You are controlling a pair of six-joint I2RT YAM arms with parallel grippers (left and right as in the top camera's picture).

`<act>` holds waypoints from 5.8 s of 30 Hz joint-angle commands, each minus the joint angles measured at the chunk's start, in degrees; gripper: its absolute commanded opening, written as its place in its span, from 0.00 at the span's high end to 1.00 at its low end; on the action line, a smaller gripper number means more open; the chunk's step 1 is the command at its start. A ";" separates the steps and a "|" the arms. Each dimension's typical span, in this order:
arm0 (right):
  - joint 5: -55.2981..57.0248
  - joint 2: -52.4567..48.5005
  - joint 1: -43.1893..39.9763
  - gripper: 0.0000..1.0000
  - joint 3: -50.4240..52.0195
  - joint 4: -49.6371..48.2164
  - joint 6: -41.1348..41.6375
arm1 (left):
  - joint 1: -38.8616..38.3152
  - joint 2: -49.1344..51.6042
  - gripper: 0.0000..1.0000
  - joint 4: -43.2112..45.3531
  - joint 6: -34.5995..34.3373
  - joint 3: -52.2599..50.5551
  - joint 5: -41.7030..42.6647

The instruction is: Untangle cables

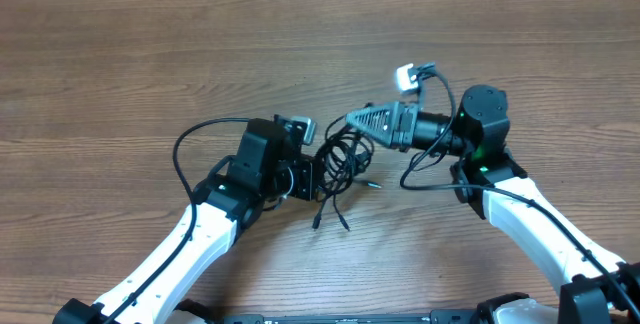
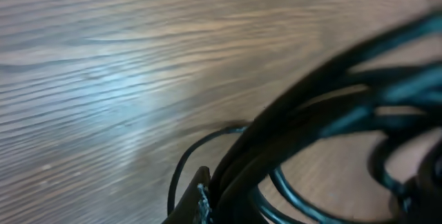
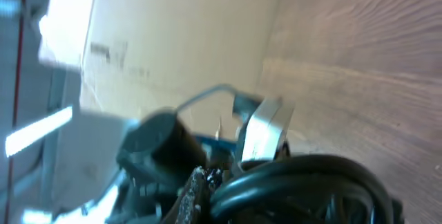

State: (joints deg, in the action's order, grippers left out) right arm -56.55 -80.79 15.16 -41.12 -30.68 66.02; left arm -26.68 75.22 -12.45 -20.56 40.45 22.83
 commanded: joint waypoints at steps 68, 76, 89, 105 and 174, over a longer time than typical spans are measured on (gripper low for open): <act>18.36 -0.35 -0.98 0.26 -0.74 36.24 -39.52 | 12.28 2.99 0.96 21.73 3.21 -0.15 37.51; 30.84 -0.35 4.70 0.80 -0.74 36.70 -35.63 | 11.98 2.99 0.96 21.84 2.45 -0.15 38.56; 52.46 1.66 -1.03 0.96 -0.76 53.68 -23.02 | 27.50 3.02 0.96 34.60 -6.69 -0.17 47.04; 38.38 10.88 -3.26 0.88 -0.85 46.25 -34.60 | 25.46 3.10 0.30 12.66 -7.80 -0.17 29.62; 44.89 9.94 -3.23 0.04 -0.85 61.29 -30.91 | -2.58 32.06 0.74 42.16 -27.65 -0.15 -8.20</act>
State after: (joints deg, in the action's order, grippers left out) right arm -11.66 -70.78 12.03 -41.67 30.81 34.94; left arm -29.10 106.67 26.92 -49.39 39.83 14.74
